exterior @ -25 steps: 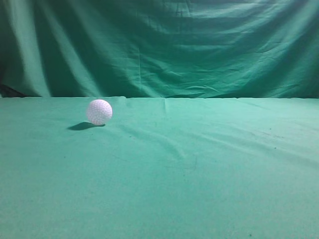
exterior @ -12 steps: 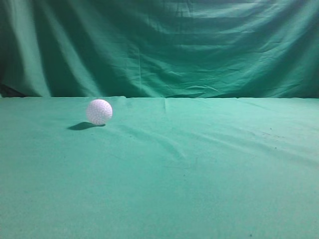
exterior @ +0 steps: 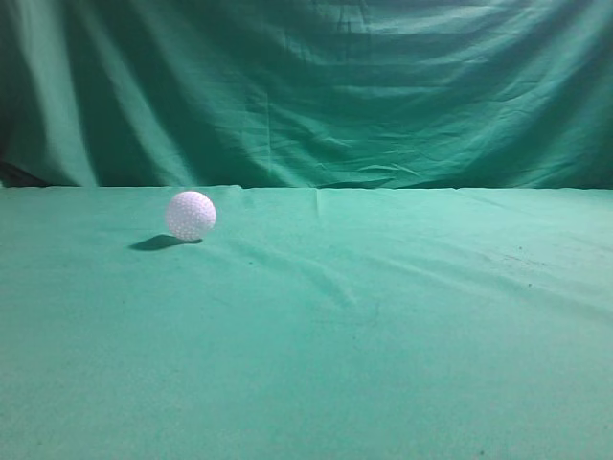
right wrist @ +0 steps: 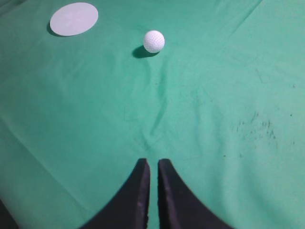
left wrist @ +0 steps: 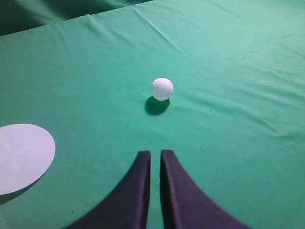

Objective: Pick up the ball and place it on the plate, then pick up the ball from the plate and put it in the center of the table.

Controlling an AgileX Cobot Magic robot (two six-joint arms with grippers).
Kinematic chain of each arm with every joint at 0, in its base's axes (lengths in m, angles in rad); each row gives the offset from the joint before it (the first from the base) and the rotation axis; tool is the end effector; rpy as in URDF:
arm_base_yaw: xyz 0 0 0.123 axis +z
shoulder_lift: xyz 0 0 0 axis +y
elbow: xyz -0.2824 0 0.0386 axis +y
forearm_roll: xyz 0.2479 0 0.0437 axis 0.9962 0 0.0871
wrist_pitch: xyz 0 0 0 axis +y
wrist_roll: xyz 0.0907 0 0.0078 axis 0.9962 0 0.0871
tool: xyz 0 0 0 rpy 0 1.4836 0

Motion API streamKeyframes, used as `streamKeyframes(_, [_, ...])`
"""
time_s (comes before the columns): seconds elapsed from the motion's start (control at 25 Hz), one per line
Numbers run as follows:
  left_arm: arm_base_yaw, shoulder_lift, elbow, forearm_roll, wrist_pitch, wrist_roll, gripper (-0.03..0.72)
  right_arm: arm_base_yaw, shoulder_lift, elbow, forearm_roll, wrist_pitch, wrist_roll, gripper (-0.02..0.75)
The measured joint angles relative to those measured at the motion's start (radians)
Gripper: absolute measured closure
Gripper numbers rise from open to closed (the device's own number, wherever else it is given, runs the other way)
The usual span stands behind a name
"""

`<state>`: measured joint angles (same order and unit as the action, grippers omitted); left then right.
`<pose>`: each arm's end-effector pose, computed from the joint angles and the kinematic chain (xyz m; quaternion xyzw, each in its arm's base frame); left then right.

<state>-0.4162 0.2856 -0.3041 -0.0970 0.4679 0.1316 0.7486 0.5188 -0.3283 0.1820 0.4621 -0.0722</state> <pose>0.0643 -0.0328 0.2557 0.2000 0.7976 -0.1226 0.5557 0.0701 0.0751 0.2443 -0.3007 0.8208 0.2297 0.4278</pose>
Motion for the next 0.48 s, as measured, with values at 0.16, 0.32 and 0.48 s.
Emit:
streamKeyframes(0.16, [0.000,0.000,0.000,0.000,0.000,0.000,0.636,0.000,0.000,0.000,-0.071,0.016,-0.004,0.682])
streamKeyframes(0.32, [0.000,0.000,0.000,0.001,0.000,0.000,0.636,-0.055,-0.063,0.000,-0.145,0.018,0.013,0.682])
streamKeyframes(0.48, [0.000,0.000,0.000,0.001,0.000,0.000,0.636,-0.231,-0.175,0.000,-0.154,0.018,0.016,0.682])
